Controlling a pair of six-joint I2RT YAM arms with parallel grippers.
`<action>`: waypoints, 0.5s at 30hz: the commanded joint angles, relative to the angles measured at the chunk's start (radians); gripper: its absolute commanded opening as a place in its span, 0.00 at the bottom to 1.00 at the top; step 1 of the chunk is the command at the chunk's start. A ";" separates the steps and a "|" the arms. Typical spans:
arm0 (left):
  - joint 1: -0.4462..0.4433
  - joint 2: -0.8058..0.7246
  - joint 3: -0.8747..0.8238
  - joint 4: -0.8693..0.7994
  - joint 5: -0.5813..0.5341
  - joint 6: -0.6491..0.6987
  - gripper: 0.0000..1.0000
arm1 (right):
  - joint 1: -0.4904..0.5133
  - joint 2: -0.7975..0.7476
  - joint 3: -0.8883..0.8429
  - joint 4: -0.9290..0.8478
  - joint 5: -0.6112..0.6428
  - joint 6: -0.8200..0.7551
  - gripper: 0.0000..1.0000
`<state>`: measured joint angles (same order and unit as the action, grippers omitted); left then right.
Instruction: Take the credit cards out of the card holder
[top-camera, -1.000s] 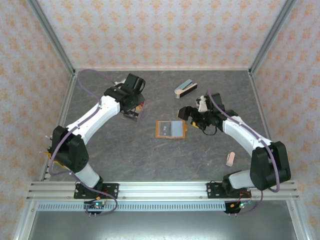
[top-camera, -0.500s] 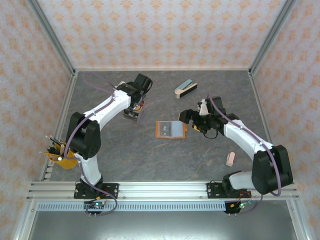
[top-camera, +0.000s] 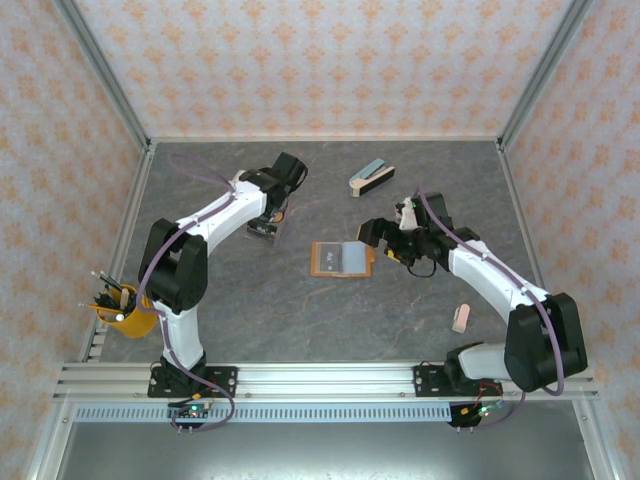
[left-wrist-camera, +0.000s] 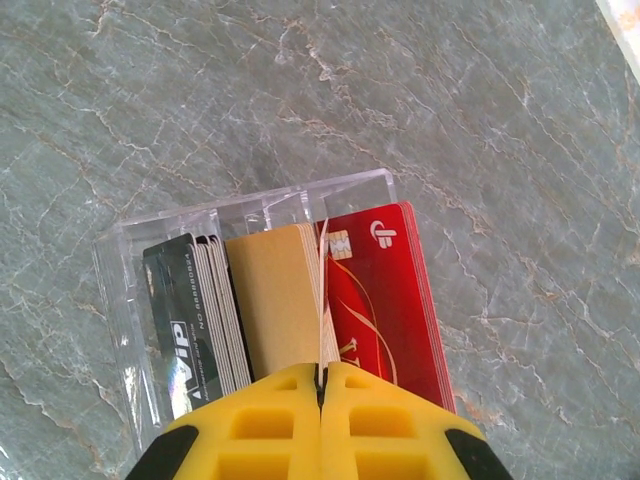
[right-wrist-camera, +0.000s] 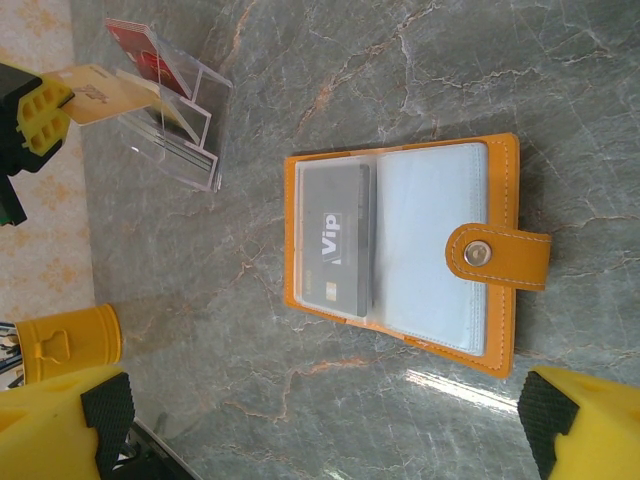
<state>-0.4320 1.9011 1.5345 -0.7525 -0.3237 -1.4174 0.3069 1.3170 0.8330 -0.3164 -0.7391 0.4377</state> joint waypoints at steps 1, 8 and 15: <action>0.010 -0.007 -0.022 -0.046 -0.067 -0.057 0.00 | 0.000 -0.019 -0.011 0.002 0.014 0.003 1.00; 0.013 0.003 -0.030 -0.016 -0.042 -0.071 0.01 | 0.000 -0.019 -0.007 -0.007 0.012 -0.001 1.00; 0.018 0.024 -0.047 0.045 0.002 -0.058 0.16 | -0.002 -0.016 -0.008 -0.007 0.011 0.001 1.00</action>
<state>-0.4229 1.9144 1.5082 -0.7185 -0.3042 -1.4593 0.3069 1.3170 0.8330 -0.3176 -0.7391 0.4377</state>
